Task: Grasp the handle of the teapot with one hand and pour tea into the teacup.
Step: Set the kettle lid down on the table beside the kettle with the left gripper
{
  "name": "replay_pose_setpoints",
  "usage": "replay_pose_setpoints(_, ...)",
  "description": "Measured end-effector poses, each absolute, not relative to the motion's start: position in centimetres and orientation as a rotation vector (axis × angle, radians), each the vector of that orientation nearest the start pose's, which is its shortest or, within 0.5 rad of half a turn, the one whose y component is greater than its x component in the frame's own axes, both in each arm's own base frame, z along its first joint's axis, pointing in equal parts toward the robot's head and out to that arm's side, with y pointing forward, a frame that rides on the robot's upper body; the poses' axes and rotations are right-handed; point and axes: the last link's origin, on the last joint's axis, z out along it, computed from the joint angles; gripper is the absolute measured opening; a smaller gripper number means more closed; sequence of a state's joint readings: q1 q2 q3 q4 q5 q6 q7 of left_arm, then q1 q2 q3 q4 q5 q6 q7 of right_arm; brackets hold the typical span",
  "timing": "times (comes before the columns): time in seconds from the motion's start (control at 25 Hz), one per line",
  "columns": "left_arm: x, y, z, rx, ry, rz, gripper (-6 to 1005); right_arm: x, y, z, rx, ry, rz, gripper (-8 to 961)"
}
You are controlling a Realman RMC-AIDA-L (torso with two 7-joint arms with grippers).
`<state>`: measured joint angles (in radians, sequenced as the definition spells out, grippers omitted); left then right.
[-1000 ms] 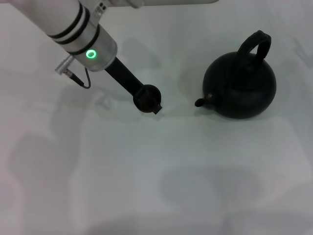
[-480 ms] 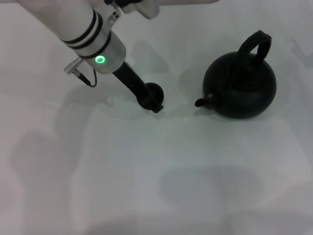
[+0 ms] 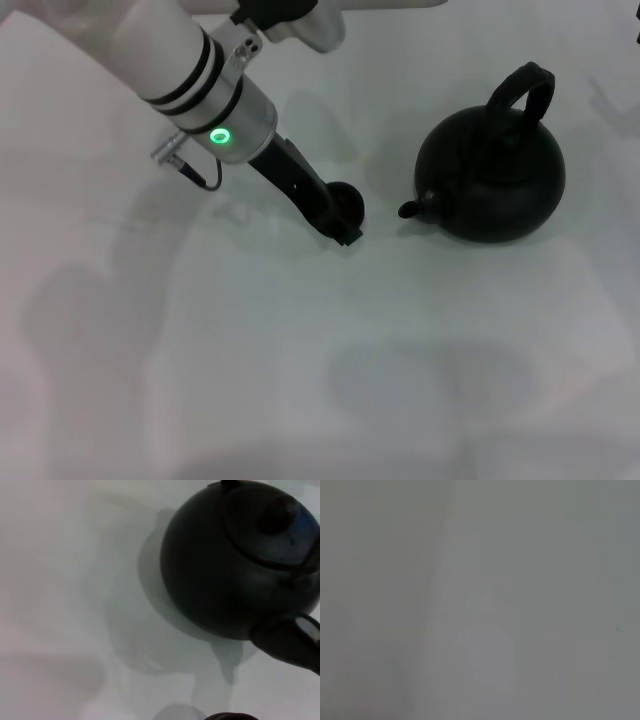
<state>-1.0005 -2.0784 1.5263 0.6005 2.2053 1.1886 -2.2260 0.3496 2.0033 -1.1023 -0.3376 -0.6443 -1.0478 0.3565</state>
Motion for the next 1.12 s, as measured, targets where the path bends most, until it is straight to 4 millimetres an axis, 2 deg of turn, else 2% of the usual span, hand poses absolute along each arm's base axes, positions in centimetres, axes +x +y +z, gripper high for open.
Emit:
replay_pose_setpoints(0.6, -16.4, 38.1, -10.8, -2.945, -0.733, 0.399, 706, 35.0, 34.2, 4.9, -1.768, 0.328, 0.548, 883)
replay_pose_setpoints(1.12, -16.6, 38.4, -10.8, -2.928, -0.719, 0.388, 705, 34.5, 33.3, 5.0, -1.777, 0.269, 0.601, 879)
